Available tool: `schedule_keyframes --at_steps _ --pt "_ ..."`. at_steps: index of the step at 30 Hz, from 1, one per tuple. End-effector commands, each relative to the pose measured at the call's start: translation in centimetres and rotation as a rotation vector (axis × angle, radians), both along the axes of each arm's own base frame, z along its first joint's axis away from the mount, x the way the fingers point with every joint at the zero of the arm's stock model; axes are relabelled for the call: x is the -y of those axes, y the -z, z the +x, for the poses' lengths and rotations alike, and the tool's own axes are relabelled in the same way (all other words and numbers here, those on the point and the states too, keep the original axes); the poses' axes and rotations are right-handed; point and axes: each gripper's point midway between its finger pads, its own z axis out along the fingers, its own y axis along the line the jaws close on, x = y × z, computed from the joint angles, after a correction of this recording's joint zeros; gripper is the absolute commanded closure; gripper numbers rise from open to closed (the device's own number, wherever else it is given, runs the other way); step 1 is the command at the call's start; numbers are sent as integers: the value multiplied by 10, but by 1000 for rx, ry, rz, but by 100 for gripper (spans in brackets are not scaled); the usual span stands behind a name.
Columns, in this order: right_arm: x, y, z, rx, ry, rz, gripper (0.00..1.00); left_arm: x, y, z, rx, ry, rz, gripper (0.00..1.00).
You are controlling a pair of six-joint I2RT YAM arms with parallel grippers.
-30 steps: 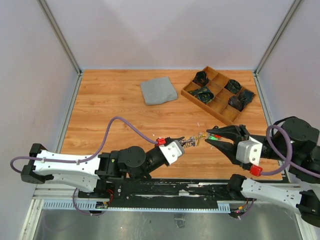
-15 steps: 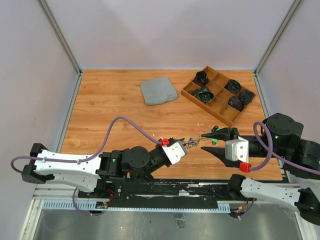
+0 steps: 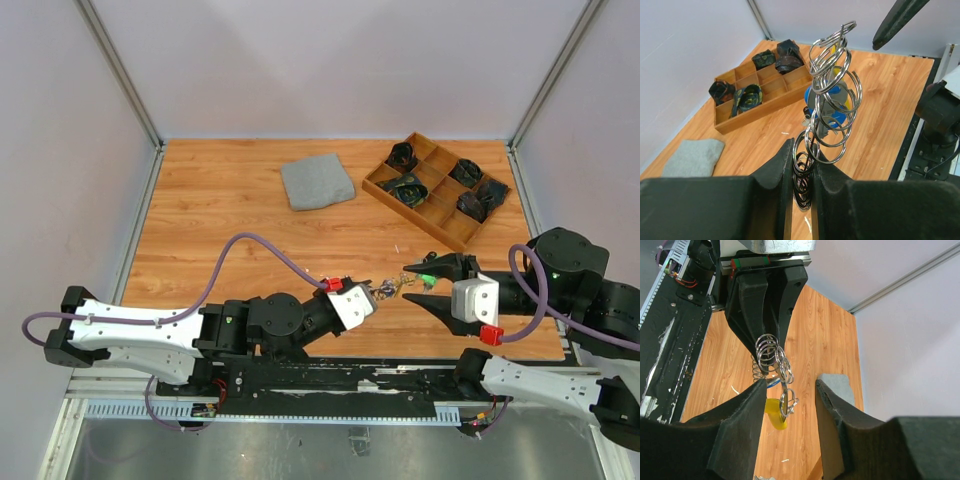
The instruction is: Put the keys on the keyring
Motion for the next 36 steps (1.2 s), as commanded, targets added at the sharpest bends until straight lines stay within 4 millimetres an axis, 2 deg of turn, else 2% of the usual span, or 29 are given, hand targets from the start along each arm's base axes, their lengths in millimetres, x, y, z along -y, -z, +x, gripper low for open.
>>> schedule_keyframes --at_steps 1,5,11,20,36 --pt "-5 -1 4 10 5 14 56 6 -22 -6 -13 21 -67 99" --pt "-8 -1 6 10 5 15 60 9 -21 -6 -12 24 -59 99" --pt "-7 -2 6 15 12 25 71 10 -19 -6 -10 24 -53 99" --pt "-2 -6 8 14 36 41 79 10 -18 -5 -10 19 -51 100" --pt "10 -15 21 22 152 94 82 12 -18 -6 -9 26 -50 100"
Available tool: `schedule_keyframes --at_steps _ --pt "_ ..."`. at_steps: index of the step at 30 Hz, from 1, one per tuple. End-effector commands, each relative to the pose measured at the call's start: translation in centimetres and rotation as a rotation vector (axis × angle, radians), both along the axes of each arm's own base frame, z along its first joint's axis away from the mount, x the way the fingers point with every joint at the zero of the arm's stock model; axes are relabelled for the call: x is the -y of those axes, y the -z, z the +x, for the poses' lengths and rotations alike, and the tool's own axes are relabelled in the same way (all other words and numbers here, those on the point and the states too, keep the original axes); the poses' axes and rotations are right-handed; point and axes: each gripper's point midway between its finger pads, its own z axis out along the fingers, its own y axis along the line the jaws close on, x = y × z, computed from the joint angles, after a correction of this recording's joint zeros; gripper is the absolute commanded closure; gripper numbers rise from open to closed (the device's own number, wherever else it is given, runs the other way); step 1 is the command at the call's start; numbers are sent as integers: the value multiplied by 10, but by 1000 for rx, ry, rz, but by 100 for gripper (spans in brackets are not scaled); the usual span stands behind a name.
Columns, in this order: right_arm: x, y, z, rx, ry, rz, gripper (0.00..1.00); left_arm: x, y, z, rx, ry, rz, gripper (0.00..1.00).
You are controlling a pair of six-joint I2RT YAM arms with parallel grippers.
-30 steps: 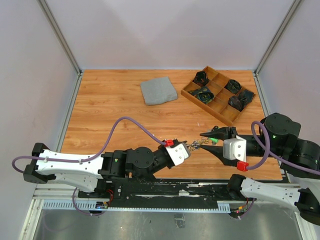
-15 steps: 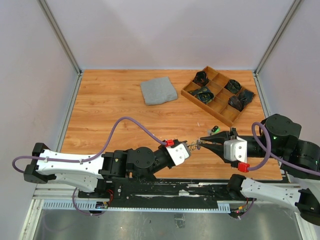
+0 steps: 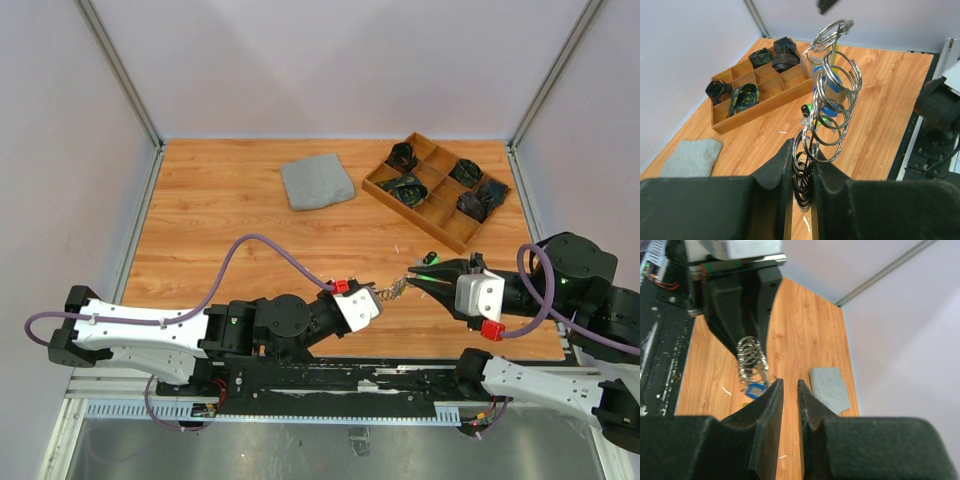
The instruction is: Put the keys on the keyring
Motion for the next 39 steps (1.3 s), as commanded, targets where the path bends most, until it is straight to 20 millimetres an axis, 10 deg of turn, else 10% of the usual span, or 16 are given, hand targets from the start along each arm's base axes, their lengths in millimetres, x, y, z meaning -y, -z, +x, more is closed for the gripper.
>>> schedule_keyframes --at_steps 1,10,18,39 --pt "6 -13 13 24 85 60 81 6 -23 -5 -10 23 -67 100" --pt "17 -15 19 46 145 68 79 6 -24 -6 -13 24 -71 99" --pt "8 -5 -15 164 -80 80 64 8 -28 -7 -25 28 -87 99" --pt "-4 -2 0 421 -97 63 50 4 -30 -8 -91 17 -120 99"
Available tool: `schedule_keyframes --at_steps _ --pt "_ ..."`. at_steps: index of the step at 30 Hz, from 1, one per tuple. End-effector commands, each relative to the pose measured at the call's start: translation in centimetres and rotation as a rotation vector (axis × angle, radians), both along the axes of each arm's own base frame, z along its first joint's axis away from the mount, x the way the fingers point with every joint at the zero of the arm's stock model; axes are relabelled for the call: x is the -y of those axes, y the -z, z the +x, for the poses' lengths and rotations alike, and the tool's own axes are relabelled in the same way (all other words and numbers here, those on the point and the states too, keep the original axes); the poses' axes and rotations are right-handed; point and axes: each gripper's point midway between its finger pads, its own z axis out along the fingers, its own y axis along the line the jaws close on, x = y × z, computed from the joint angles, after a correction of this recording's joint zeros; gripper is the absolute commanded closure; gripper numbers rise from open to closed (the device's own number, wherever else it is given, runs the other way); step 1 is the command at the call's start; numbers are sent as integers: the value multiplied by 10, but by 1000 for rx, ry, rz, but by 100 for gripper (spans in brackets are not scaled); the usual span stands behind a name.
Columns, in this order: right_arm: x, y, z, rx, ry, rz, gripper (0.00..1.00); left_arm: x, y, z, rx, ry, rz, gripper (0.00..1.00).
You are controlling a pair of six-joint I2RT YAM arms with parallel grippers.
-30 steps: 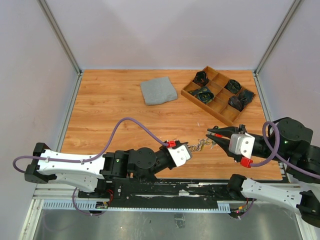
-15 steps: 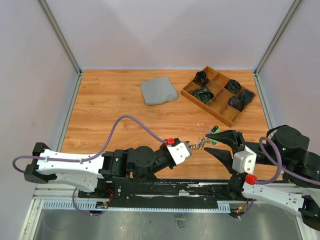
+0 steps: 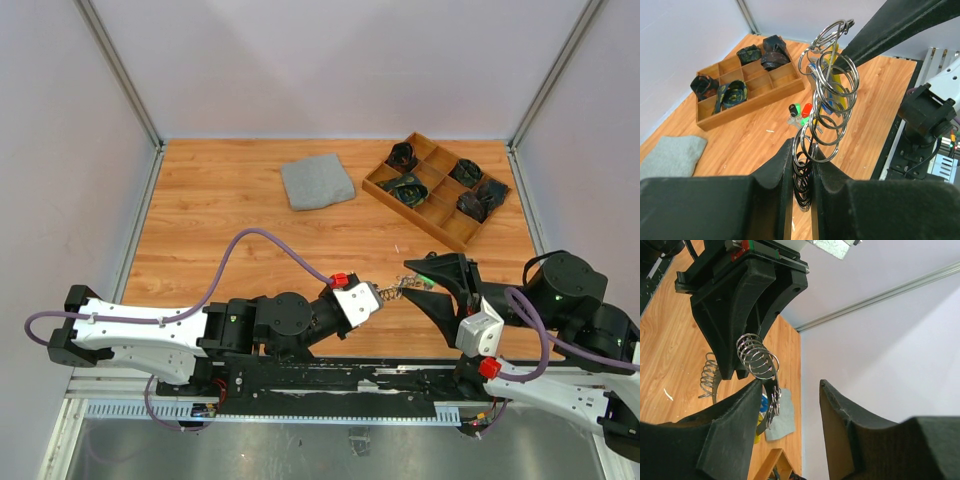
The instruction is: Put the keys on the keyring
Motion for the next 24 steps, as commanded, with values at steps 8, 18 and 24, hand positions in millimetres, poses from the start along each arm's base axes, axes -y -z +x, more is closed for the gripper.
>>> schedule_keyframes --at_steps 8,18,24 --pt "1 1 -5 67 -37 -16 54 1 -26 -2 -19 0 -90 99" --pt "-3 -3 -13 38 -78 7 65 2 -24 -2 -20 -1 -88 99" --pt "-5 -2 -15 17 -92 8 69 3 -22 -2 -21 1 -84 100"
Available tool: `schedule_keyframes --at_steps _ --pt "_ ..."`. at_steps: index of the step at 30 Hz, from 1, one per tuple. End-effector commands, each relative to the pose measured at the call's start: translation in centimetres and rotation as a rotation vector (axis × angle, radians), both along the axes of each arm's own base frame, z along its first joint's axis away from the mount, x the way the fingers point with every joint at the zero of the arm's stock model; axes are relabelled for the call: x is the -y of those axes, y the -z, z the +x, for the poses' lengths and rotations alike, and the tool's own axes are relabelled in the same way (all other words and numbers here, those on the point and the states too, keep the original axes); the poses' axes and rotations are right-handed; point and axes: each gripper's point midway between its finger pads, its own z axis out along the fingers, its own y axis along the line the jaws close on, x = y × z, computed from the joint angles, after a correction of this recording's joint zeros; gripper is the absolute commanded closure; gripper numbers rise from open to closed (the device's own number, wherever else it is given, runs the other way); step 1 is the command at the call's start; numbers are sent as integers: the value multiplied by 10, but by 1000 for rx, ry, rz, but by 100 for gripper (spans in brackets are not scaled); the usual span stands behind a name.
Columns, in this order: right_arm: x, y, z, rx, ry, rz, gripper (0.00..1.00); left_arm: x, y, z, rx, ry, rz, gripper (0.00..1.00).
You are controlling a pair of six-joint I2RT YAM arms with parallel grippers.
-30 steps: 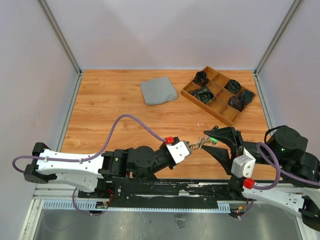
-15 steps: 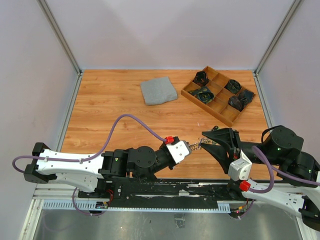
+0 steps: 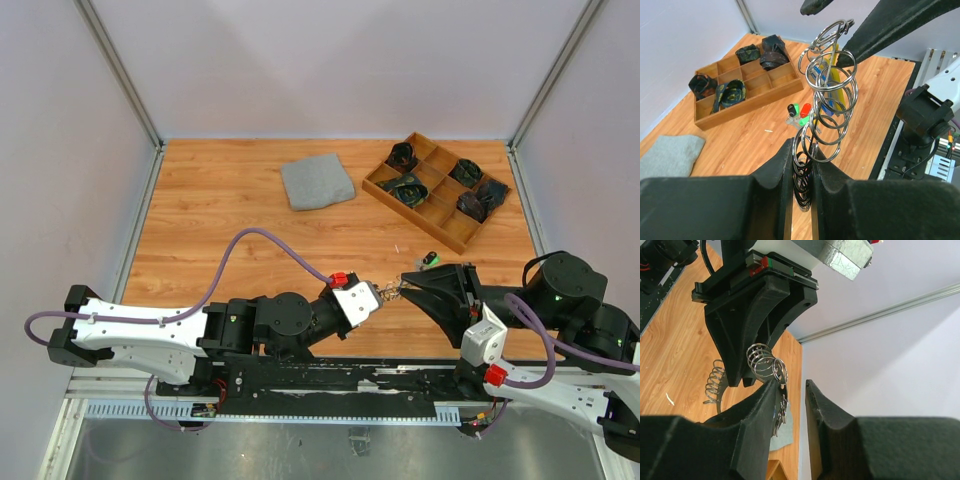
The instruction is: Put the keys on the keyring
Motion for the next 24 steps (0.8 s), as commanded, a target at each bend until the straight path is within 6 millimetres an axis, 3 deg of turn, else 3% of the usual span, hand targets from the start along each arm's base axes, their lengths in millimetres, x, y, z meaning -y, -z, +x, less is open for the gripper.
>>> schedule_keyframes --at_steps 1,24 --pt "-2 -1 -5 -25 -29 14 70 3 -22 -2 -11 3 -76 100" --pt "-8 9 -4 -69 -36 -9 79 6 -19 -2 -4 3 -63 99"
